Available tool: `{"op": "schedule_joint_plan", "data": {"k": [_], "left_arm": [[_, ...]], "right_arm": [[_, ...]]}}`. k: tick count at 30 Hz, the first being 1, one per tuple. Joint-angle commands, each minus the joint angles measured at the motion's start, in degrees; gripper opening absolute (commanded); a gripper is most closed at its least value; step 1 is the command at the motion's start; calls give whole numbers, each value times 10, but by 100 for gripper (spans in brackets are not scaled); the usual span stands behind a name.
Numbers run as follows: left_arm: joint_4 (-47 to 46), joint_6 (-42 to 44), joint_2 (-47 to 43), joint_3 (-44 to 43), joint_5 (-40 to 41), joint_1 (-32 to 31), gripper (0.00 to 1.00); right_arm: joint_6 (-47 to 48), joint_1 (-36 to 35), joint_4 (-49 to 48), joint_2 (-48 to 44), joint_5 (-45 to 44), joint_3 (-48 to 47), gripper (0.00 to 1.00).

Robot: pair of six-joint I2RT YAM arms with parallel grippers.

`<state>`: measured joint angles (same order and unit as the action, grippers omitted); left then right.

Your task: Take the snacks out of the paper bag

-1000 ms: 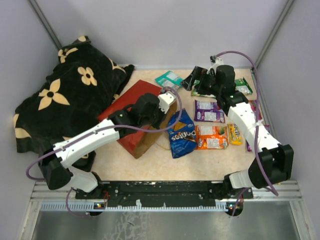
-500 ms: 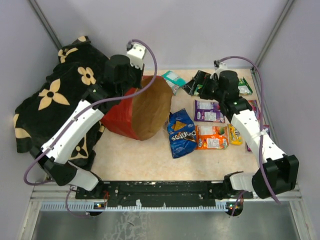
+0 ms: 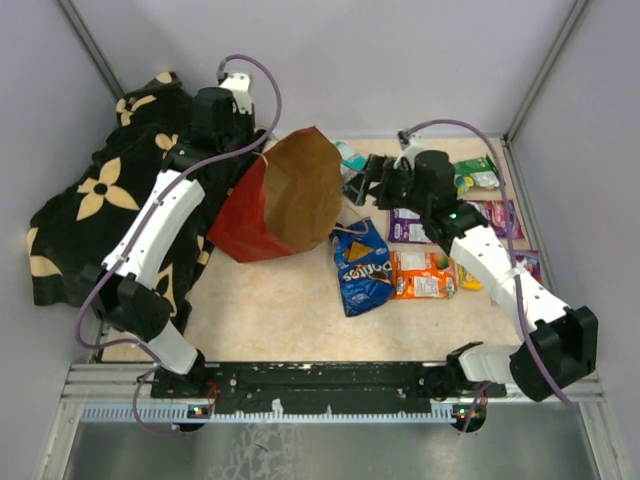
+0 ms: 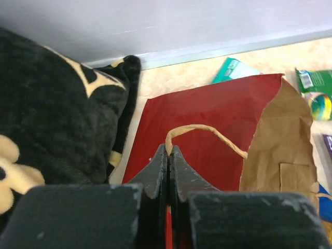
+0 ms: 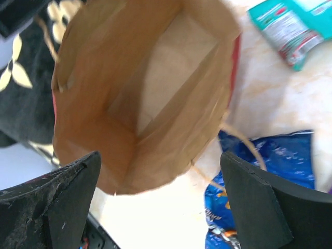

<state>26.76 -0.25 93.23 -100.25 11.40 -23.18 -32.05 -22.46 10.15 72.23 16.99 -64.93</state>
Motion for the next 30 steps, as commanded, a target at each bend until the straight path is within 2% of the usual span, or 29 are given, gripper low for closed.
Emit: {"op": "schedule_joint_plan", "data": {"k": [1, 6, 15, 23, 30], "left_arm": [[-42, -50, 6, 7, -25, 50, 0], [-53, -83, 7, 29, -52, 124, 0], [-75, -105, -15, 105, -69, 207, 0], [-85, -99, -15, 140, -57, 225, 0], [-103, -129, -2, 150, -90, 225, 0]], "right_arm": [[-14, -50, -50, 17, -15, 13, 98], [-14, -86, -54, 34, -32, 11, 98], [-21, -140, -60, 81, -57, -4, 98], [-20, -176, -73, 173, -52, -80, 97], [-12, -181, -62, 308, -32, -226, 96]]}}
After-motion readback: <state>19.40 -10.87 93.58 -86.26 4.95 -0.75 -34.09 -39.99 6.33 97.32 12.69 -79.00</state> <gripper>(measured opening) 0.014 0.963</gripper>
